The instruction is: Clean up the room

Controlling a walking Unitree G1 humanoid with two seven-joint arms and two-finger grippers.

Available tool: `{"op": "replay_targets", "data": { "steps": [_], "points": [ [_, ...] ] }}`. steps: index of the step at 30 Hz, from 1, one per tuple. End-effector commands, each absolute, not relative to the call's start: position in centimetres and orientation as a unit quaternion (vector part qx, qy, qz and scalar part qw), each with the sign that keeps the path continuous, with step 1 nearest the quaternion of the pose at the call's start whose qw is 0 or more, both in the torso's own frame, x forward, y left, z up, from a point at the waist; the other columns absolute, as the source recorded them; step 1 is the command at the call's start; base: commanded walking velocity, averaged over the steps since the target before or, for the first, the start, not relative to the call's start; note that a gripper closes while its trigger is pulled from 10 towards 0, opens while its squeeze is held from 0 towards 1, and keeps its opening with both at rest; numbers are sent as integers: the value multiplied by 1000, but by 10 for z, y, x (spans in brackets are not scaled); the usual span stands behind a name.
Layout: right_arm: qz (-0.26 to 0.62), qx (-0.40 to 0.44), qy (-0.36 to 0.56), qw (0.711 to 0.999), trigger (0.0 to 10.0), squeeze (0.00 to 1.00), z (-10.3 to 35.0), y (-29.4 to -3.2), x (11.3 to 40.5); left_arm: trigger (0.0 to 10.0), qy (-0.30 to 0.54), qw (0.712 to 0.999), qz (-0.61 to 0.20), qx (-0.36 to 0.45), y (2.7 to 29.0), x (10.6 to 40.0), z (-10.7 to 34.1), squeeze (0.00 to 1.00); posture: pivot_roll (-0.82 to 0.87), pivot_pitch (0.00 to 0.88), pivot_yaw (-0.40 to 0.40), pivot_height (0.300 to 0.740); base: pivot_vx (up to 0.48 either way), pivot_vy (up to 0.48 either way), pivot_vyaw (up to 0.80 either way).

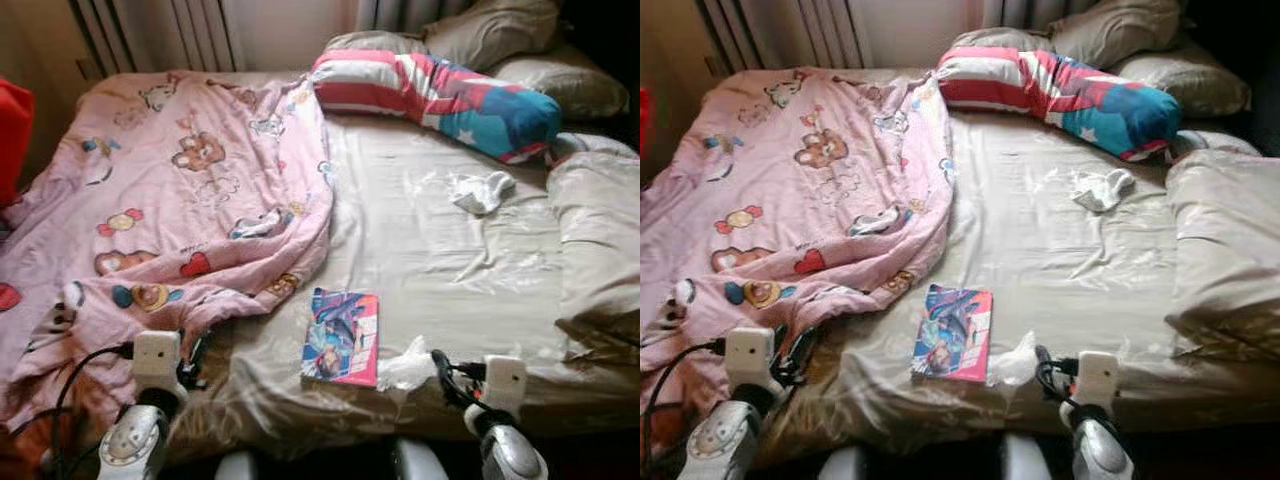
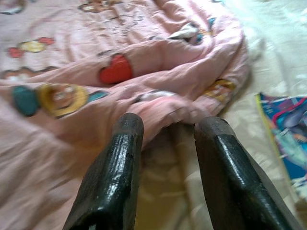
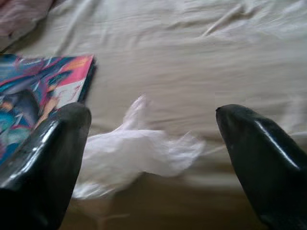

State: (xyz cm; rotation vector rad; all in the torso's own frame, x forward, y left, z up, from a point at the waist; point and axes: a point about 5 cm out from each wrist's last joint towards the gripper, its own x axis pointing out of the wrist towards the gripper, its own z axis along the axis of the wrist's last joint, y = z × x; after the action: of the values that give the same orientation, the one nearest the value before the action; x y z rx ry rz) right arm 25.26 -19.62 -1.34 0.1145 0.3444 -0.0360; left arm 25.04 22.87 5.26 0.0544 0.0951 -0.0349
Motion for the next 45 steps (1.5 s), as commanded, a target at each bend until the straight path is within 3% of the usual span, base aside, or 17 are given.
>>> {"op": "replay_targets", "data": {
  "steps": [1,2,3,15,16,17,18,39,40,41,45],
  "points": [
    [-18,78,189,979,10000,529,-16,-195,255,10000,43,998,-29,35,228,253,59,0,44,153,44,622,0,0,0],
    [-16,82,189,978,10000,529,-15,-194,257,10000,42,998,-31,36,227,254,61,0,44,153,44,622,0,0,0],
    [-16,102,196,975,10000,1000,-15,-192,262,10000,38,998,-40,39,226,255,64,0,50,168,51,622,0,0,0],
    [-51,189,210,958,10000,1000,-6,-184,287,10000,32,997,-41,50,233,247,77,0,94,238,56,622,0,0,0],
    [-51,198,212,956,10000,573,-6,-183,287,10000,35,997,-40,51,234,244,76,0,94,244,55,622,0,0,0],
    [-50,204,213,954,10000,573,-6,-182,287,10000,38,997,-39,51,234,243,75,0,93,247,56,622,0,0,0],
    [-50,210,217,952,10000,0,-7,-181,287,10000,40,997,-39,52,235,240,74,0,91,251,56,622,0,0,0],
    [-63,253,232,937,10000,0,-3,-178,296,10000,69,996,-20,50,239,206,75,0,134,333,38,622,0,0,0],
    [-63,254,233,937,6118,0,-3,-178,297,10000,70,996,-19,50,239,206,75,0,134,333,38,622,0,0,0],
    [-64,255,233,936,353,0,-2,-178,298,10000,72,996,-18,50,239,205,75,0,136,335,37,622,0,0,0],
    [-60,254,231,937,0,0,0,-177,300,10000,76,996,-14,51,240,201,75,0,139,336,36,622,0,0,0]
  ]
}}
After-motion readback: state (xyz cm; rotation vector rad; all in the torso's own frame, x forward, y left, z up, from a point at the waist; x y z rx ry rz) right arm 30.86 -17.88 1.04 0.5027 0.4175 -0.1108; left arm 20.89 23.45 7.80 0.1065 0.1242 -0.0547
